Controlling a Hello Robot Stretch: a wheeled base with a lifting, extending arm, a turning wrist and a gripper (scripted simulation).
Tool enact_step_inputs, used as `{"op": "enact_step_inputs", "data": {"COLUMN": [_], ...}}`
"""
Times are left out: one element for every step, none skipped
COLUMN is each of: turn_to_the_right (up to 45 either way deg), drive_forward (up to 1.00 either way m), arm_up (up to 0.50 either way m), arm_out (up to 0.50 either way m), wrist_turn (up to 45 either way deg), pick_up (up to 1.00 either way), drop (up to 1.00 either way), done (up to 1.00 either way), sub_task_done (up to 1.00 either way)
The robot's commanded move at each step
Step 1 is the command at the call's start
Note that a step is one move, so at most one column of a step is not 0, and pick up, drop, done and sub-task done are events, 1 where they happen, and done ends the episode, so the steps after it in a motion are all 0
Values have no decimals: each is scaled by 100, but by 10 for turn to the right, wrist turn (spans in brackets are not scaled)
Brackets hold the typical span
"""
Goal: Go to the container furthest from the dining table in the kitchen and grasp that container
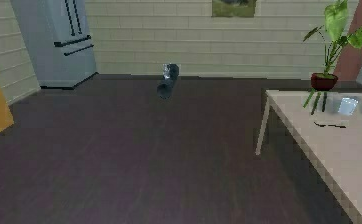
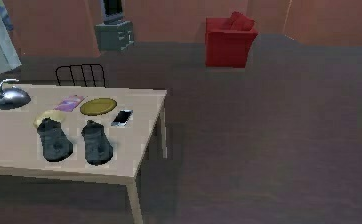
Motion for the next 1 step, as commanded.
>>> {"op": "enact_step_inputs", "data": {"turn_to_the_right": [30], "drive_forward": [0], "arm_up": [0], "arm_out": [0], "wrist_turn": [0], "pick_up": [0], "drop": [0], "done": [0], "sub_task_done": [0]}}
